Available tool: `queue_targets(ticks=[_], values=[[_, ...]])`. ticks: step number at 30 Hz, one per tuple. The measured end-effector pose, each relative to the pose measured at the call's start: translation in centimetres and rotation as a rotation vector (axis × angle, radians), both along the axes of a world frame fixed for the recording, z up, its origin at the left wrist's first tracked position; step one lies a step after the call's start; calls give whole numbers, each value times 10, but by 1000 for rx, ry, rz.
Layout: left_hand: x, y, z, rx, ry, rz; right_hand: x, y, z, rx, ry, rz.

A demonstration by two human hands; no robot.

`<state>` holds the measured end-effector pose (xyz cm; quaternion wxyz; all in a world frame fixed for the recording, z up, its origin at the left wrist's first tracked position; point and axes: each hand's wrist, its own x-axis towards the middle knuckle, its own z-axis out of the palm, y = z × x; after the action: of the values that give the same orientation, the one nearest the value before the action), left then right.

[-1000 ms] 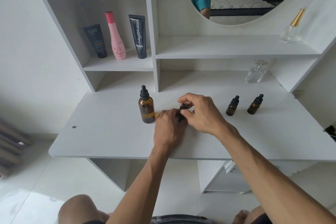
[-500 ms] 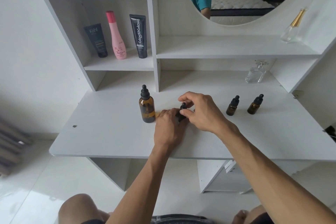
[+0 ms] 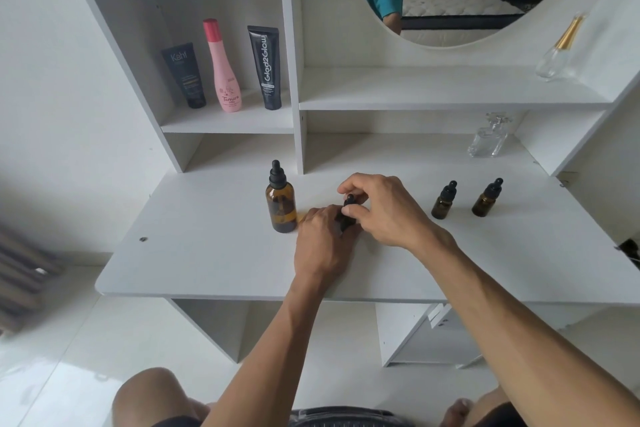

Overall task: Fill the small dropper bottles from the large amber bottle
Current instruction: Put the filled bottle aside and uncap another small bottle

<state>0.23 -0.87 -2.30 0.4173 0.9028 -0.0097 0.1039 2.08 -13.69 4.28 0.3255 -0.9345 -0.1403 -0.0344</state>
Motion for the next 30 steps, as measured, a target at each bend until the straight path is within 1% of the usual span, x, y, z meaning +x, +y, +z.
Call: queue_targets(ticks=[5, 8, 10, 12, 14, 17, 21, 30], values=[[2, 1, -3, 12, -3, -2, 5, -4, 18, 116, -148, -41], [3, 2, -4, 9, -12, 15, 10, -12, 28, 190, -262, -128], [2, 1, -4, 5, -15, 18, 15, -17, 24, 201, -303, -205], [2, 1, -3, 1, -8, 23, 20, -22, 13, 170, -304, -269], [2, 1, -4, 8, -11, 18, 23, -26, -3, 134, -266, -308], [3, 2, -4, 9, -6, 5, 23, -29, -30, 112, -225, -332], [2, 2, -4, 13, -10, 3, 21, -31, -55, 92, -225, -338], [2, 1, -3, -2, -16, -1, 21, -33, -62, 99, -194, -303]])
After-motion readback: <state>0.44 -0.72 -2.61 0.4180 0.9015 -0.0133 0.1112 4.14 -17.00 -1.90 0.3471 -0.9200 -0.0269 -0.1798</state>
